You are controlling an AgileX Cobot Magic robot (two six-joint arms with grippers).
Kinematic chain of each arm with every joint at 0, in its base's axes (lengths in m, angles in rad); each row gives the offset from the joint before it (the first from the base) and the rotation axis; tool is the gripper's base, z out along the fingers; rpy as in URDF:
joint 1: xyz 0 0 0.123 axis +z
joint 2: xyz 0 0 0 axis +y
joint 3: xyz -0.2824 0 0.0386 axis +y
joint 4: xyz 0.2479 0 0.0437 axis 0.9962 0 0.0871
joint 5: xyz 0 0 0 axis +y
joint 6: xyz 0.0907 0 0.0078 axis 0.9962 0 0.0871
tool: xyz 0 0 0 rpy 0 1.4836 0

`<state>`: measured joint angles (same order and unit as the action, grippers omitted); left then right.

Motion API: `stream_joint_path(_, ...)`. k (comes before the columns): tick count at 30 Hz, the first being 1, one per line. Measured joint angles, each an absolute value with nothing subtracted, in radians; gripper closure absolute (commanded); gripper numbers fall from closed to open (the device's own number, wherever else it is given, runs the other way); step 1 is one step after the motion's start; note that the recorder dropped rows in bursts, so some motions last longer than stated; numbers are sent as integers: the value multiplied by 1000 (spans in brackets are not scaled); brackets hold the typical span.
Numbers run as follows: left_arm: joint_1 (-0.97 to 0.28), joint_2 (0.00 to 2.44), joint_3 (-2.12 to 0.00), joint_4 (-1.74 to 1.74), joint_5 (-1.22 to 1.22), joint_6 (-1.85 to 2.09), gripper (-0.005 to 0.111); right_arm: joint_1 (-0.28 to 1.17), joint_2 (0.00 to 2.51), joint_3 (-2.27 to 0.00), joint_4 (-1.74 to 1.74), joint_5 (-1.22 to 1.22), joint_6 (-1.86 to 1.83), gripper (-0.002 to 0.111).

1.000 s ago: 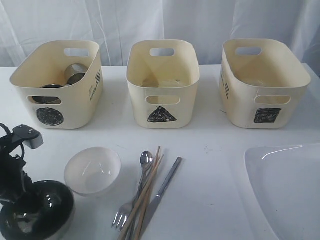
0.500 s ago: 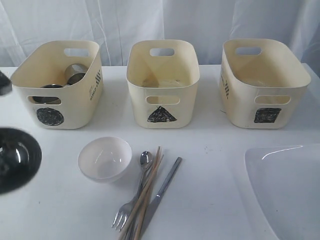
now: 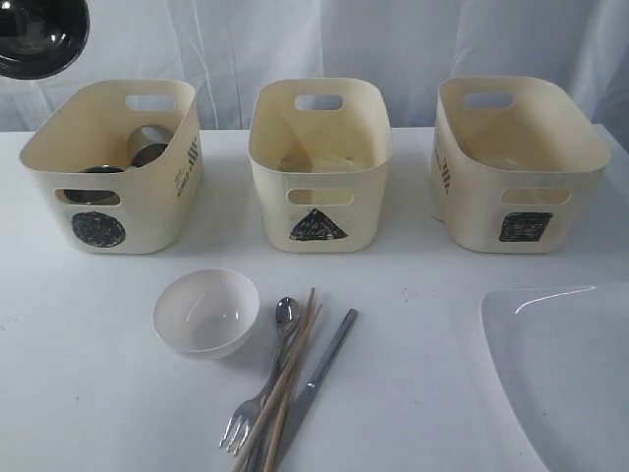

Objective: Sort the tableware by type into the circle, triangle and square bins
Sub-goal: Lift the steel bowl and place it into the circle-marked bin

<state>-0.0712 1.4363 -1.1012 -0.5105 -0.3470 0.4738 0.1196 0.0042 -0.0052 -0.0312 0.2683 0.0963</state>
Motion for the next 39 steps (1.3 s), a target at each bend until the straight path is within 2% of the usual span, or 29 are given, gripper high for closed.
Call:
stream_joint_path(10, -71, 1652, -1101, 0, -555, 91, 107, 120, 4, -5, -31, 268, 96, 108)
stream_joint_path(19, -71, 1744, -1135, 57, -608, 50, 106, 120, 4, -5, -31, 268, 96, 108)
stream_joint_path(21, -71, 1756, -1143, 59, -608, 43, 98, 120, 4, -5, -31, 268, 96, 108)
stream_joint_path(27, -71, 1772, -1180, 70, -610, 32, 59, 120, 4, -5, -31, 268, 96, 108)
stream_joint_path(29, -71, 1772, -1183, 85, -612, -8, 50, 120, 4, -5, -31, 268, 96, 108)
stream_joint_path(32, -71, 1770, -1183, 124, -588, -96, 46, 120, 4, -5, -31, 268, 96, 108)
stream_joint_path(39, -71, 1730, -1184, 314, -482, -260, 46, 120, 4, -5, -31, 268, 96, 108)
